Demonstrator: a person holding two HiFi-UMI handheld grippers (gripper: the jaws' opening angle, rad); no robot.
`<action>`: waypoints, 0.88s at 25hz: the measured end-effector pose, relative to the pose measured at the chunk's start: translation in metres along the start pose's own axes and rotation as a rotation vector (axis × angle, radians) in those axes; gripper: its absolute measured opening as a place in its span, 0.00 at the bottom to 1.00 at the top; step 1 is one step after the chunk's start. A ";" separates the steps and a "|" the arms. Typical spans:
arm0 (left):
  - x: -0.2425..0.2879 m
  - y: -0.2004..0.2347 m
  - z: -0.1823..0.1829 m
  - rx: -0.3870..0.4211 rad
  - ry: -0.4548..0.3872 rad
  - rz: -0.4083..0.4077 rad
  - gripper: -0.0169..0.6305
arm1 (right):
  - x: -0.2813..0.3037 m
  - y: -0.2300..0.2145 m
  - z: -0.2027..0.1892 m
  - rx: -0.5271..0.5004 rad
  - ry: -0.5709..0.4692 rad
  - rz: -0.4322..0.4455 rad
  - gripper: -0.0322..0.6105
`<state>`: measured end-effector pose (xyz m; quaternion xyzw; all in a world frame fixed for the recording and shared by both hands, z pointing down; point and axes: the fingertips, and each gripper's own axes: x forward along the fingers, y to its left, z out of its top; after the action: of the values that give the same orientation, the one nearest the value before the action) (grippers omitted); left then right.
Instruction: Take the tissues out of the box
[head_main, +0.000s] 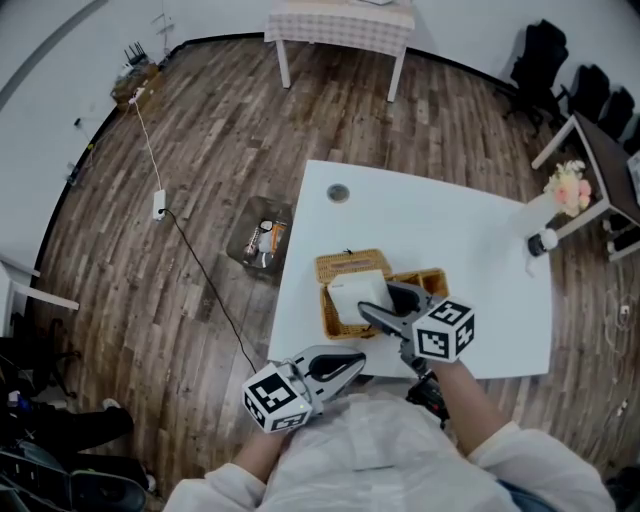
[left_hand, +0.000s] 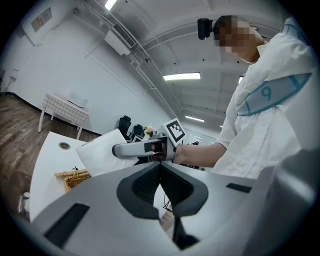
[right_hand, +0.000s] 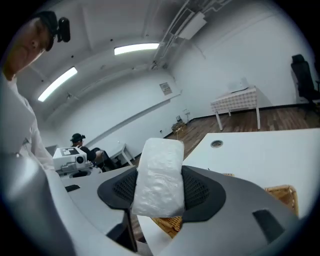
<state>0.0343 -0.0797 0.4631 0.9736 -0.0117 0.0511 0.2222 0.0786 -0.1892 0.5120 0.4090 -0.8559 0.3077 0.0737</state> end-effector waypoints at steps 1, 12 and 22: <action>0.000 -0.001 0.000 0.002 0.004 -0.002 0.03 | -0.001 0.000 0.001 0.045 -0.023 0.007 0.46; 0.009 -0.018 -0.002 0.073 0.038 -0.046 0.03 | -0.012 0.019 0.016 0.348 -0.208 0.126 0.46; 0.010 -0.021 -0.003 0.094 0.055 -0.055 0.03 | -0.015 0.033 0.021 0.593 -0.340 0.236 0.46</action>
<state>0.0444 -0.0595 0.4577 0.9811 0.0234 0.0722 0.1779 0.0666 -0.1763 0.4742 0.3561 -0.7709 0.4764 -0.2278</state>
